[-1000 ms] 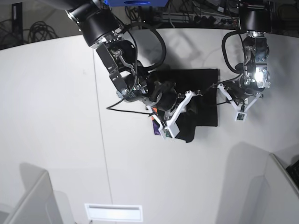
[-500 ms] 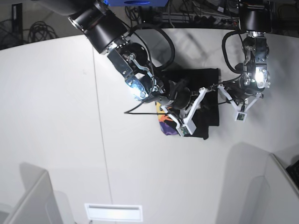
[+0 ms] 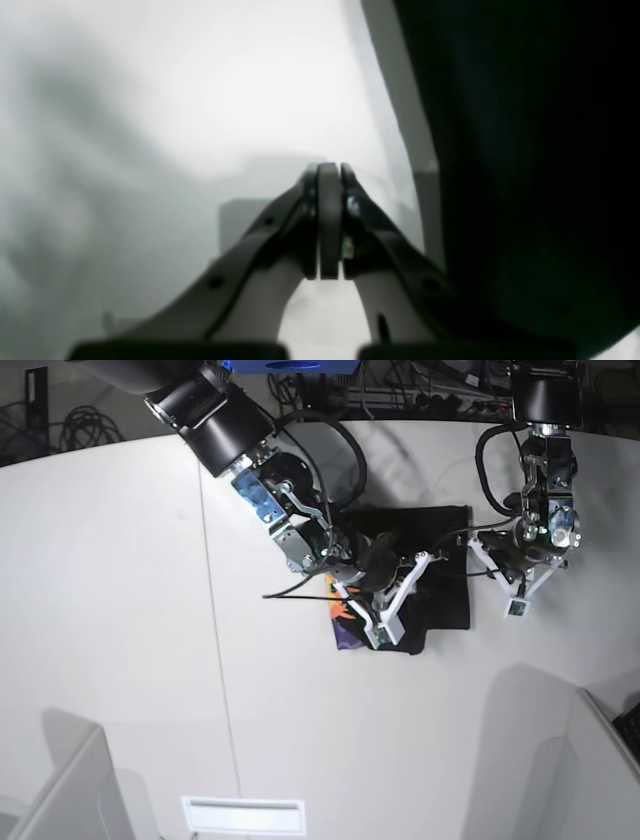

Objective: Fold the T-shirt properly
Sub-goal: 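Fold the strip end with the right gripper over toward the left gripper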

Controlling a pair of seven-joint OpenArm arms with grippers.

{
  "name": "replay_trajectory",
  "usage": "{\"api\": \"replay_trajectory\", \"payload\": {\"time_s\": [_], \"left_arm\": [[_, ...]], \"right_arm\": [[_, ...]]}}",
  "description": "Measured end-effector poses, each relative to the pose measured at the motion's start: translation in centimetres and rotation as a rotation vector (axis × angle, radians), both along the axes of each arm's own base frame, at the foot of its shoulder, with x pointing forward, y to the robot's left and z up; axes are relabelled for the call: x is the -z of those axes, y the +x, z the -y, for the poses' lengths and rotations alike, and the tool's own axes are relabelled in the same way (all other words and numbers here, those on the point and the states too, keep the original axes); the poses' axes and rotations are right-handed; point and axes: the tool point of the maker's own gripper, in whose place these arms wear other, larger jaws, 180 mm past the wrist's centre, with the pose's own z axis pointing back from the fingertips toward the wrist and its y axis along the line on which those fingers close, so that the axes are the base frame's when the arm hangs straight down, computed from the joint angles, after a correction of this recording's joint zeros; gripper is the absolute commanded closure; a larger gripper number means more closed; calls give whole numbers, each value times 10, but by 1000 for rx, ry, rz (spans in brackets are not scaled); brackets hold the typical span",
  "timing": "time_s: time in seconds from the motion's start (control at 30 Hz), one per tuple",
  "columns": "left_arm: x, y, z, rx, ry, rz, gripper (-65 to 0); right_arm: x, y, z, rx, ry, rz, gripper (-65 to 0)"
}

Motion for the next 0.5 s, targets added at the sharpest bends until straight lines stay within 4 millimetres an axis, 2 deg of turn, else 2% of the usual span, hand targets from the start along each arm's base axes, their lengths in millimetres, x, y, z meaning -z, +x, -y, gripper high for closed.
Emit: {"api": "replay_trajectory", "payload": {"time_s": [0.1,0.23,0.4,0.43,0.5], "left_arm": [[-21,-2,-19,-56,15,61,0],[-52,-8,-43,-18,62,133,0],[-68,-34,-88,-63,124,144,0],[-70,-39,-95,-78,131,141,0],[-73,-50,-111,-101,149,136,0]], "right_arm": [[4,-1,1,0,-9,-9,0],[3,0,1,2,-6,-5,0],[4,-1,1,0,-8,-9,0],[4,-1,1,0,-8,-8,-30],[4,-1,1,0,-6,-11,-161]]}}
